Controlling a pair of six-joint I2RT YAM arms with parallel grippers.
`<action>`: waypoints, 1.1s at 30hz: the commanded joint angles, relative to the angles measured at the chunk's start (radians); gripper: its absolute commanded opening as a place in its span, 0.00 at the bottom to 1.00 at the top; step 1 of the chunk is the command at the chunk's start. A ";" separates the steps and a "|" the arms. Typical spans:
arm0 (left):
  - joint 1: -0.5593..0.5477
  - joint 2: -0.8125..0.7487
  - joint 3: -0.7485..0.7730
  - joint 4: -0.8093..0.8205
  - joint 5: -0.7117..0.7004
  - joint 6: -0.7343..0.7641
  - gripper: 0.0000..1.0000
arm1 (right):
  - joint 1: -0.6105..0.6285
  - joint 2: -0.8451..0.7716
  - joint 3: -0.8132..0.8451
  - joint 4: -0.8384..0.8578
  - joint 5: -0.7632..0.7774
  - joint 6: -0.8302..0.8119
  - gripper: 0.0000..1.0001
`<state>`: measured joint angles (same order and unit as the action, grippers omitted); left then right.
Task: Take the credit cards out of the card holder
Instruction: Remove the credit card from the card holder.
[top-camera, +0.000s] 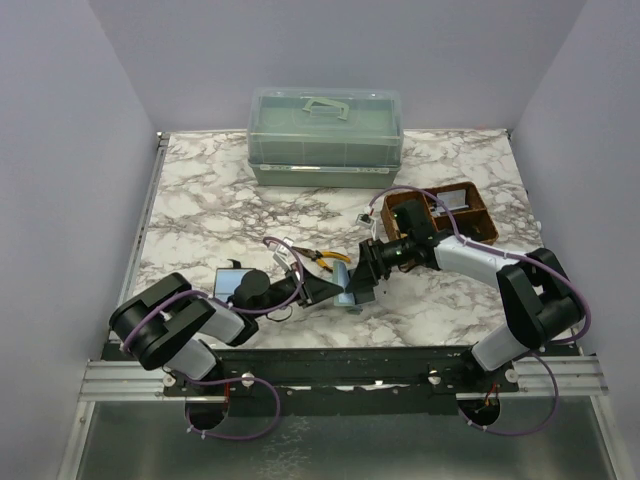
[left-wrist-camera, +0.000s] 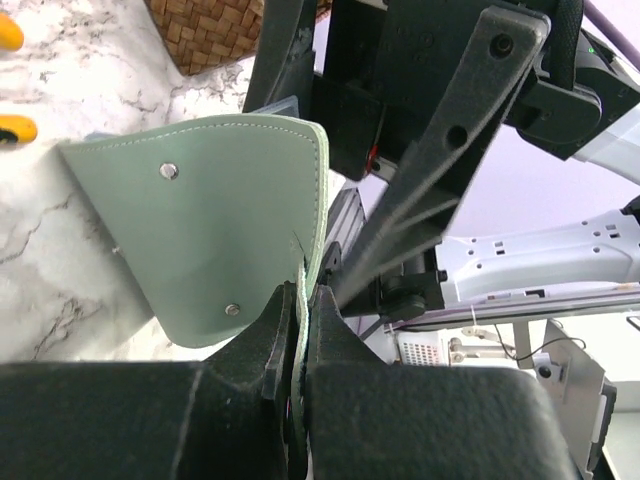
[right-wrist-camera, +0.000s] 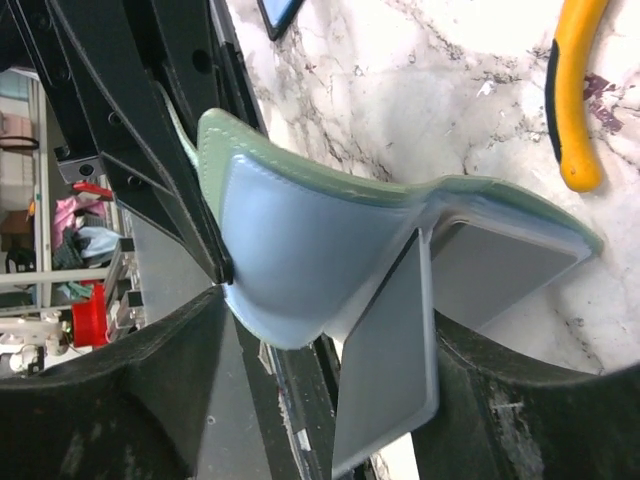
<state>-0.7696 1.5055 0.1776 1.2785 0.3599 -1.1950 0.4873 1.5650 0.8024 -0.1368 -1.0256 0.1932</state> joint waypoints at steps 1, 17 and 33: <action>-0.010 -0.060 -0.063 -0.007 -0.016 0.006 0.00 | -0.009 -0.005 0.027 0.012 0.028 0.014 0.67; -0.010 -0.180 -0.142 -0.101 -0.067 0.041 0.00 | -0.018 0.070 0.032 0.008 -0.011 0.016 0.37; -0.009 -0.334 -0.173 -0.303 -0.138 0.066 0.00 | -0.016 0.142 0.072 -0.062 -0.018 -0.033 0.02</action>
<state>-0.7746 1.2236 0.0105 1.0325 0.2703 -1.1427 0.4759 1.6848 0.8349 -0.1547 -1.0325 0.1844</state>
